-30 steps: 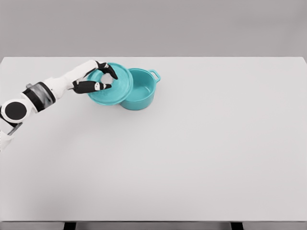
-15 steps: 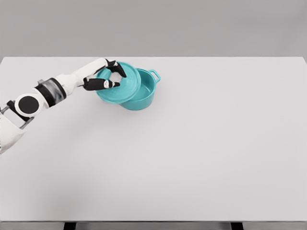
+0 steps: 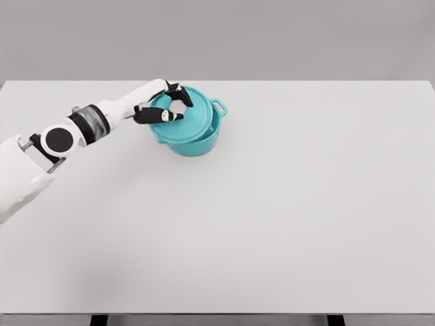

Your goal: Cover the pot with left arm

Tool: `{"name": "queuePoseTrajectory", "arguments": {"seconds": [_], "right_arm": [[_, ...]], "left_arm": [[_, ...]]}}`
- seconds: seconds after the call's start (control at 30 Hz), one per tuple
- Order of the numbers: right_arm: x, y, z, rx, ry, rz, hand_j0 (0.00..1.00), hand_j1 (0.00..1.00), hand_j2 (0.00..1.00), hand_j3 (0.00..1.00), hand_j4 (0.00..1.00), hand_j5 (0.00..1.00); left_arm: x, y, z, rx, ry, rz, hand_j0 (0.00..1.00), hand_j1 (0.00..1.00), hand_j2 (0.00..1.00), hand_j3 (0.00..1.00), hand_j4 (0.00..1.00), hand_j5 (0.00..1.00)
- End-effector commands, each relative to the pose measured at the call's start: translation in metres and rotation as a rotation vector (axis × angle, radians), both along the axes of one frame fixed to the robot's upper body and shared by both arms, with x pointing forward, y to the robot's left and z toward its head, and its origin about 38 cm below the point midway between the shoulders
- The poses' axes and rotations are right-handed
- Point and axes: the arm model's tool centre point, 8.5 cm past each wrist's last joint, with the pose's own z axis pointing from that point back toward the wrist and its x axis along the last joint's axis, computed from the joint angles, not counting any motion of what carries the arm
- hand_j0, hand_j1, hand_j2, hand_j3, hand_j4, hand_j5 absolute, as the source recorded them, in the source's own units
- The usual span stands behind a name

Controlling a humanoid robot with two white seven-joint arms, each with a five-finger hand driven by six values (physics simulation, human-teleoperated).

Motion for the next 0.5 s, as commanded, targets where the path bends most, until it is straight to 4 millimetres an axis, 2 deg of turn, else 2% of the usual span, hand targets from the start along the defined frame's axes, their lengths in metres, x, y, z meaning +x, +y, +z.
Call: {"name": "queuePoseTrajectory", "arguments": {"seconds": [0.0, 0.47], "right_arm": [[0.000, 0.000, 0.000, 0.000, 0.000, 0.001, 1.00, 1.00, 1.00, 1.00, 1.00, 1.00], [-0.001, 0.000, 0.000, 0.000, 0.001, -0.001, 1.00, 1.00, 1.00, 1.00, 1.00, 1.00]], "left_arm": [[0.000, -0.002, -0.002, -0.001, 0.009, -0.005, 0.45, 0.45, 0.45, 0.45, 0.45, 0.45], [0.010, -0.013, -0.008, 0.013, 0.031, -0.008, 0.45, 0.45, 0.45, 0.45, 0.45, 0.45]]}}
